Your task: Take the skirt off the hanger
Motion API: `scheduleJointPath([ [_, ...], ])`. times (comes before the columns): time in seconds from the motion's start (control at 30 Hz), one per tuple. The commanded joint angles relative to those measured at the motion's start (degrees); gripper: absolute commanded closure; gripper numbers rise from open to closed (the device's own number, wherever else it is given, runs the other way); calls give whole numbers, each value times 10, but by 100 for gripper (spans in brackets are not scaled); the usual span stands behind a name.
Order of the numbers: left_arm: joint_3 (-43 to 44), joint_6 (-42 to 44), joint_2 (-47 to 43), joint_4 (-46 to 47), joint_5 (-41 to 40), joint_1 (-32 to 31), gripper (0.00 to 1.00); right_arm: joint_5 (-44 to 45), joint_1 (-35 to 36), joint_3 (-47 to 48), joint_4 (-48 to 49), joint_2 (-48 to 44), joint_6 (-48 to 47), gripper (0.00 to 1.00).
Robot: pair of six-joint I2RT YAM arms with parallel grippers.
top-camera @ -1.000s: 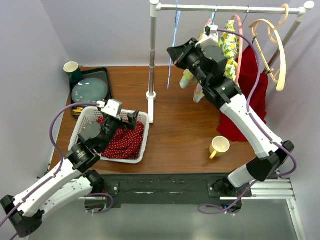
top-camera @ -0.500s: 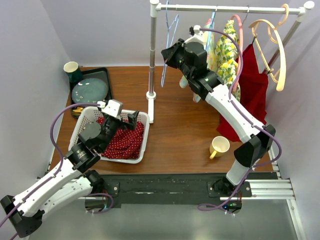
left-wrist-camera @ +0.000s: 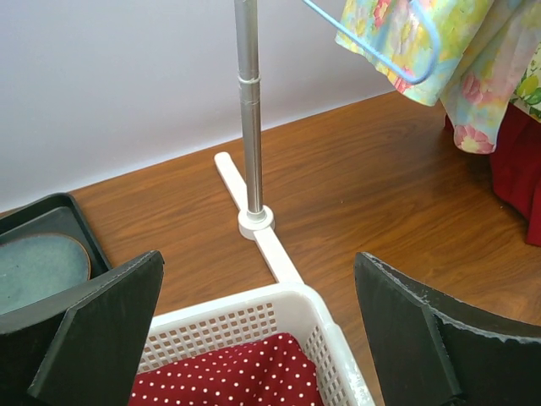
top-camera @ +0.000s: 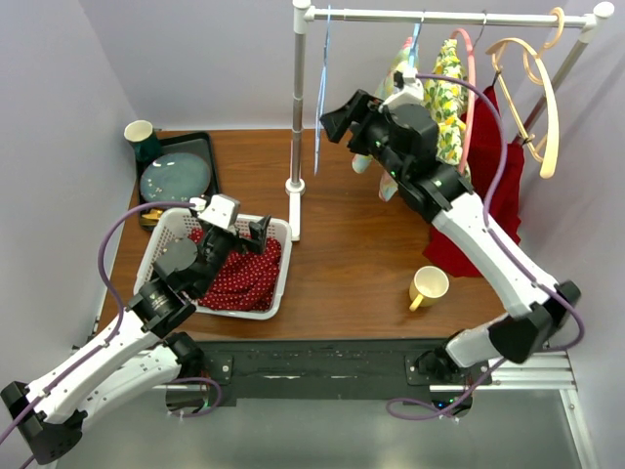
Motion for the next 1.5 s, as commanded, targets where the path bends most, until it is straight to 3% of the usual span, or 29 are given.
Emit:
scheduleJointPath([
  [0.0, 18, 3, -6, 24, -4, -2, 0, -38, -1, -31, -43, -66, -48, 15],
  [0.27, 15, 4, -3, 24, -11, -2, 0, -53, -1, -30, -139, -162, -104, 9],
  [0.5, 37, -4, 2, 20, -2, -2, 0, 72, 0, -74, -212, -254, -140, 10],
  [0.63, 89, -7, 52, -18, -7, -3, 0, 148, 0, -79, -214, -274, -157, 16],
  [0.9, 55, -26, 98, -12, 17, 12, 0, 233, 0, 5, -206, -194, -196, 26],
  [1.13, 42, -18, 85, 0, 16, 13, 0, 233, 0, 36, -154, -120, -223, 32],
  [1.3, 42, -16, 79, -2, 25, 12, 0, 327, 0, 11, -109, -96, -278, 48],
  [1.47, 39, -14, 62, 0, 22, 12, 0, 343, -1, -3, -82, -92, -303, 57],
])
